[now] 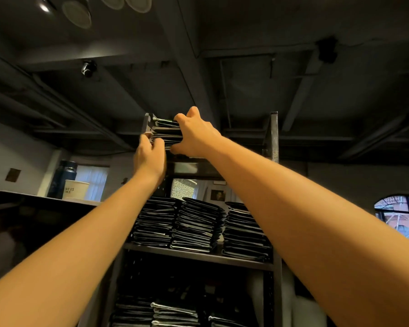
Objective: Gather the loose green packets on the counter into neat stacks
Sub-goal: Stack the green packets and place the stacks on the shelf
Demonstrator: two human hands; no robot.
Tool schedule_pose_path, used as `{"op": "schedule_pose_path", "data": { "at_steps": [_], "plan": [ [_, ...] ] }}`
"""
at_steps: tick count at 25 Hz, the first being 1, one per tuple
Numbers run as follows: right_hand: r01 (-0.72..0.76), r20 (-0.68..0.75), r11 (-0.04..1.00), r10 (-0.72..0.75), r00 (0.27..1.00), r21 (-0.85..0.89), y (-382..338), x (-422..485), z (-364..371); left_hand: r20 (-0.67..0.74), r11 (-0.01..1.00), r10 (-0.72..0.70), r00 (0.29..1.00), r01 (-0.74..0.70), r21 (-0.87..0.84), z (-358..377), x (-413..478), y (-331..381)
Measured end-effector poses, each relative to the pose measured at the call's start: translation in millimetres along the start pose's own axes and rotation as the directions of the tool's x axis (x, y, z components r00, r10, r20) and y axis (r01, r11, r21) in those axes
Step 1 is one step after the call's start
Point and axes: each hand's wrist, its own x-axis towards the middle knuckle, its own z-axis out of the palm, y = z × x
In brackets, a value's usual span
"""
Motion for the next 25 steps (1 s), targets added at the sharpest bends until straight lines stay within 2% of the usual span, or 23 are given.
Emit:
{"op": "schedule_pose_path", "data": {
  "at_steps": [2,4,6,8,13,16,19,22,25],
  "plan": [
    [-0.021,0.047,1.000,0.020,0.999,0.009,-0.3,12.3,5.0,0.064,0.967,0.243,0.968,-0.247,0.057,2.5,-11.6,-18.0],
    [-0.039,0.066,0.999,0.038,0.997,0.016,0.2,20.4,11.8,0.144,0.874,0.353,0.924,-0.381,0.303,2.3,-14.5,-35.1],
    [-0.051,0.056,0.998,0.048,0.997,0.040,0.4,26.0,20.8,0.195,0.752,0.318,0.928,-0.372,0.544,3.0,-9.4,-46.9],
    [-0.055,0.049,0.996,0.051,0.997,0.076,0.4,30.6,32.1,0.215,0.698,0.268,0.939,-0.343,0.628,6.4,-9.5,-50.4],
    [-0.079,0.109,0.983,0.061,0.992,0.164,1.8,36.1,46.5,0.240,0.707,0.172,0.955,-0.289,0.645,7.0,-9.6,-56.8],
    [-0.067,0.072,0.984,0.056,0.996,0.167,6.0,29.7,44.3,0.241,0.686,0.160,0.957,-0.284,0.670,5.8,-8.2,-56.8],
    [-0.023,0.014,0.994,0.021,1.000,0.106,15.0,10.8,37.9,0.270,0.676,0.200,0.942,-0.332,0.658,4.2,-18.3,-48.0],
    [0.030,-0.083,0.997,-0.036,0.996,-0.072,28.3,-20.1,27.5,0.375,0.618,0.248,0.893,-0.444,0.648,3.3,-36.3,-34.0],
    [0.054,-0.201,0.987,-0.084,0.976,-0.149,39.1,-56.0,13.9,0.457,0.630,0.291,0.840,-0.528,0.569,0.2,-57.0,-18.8]
  ]
}}
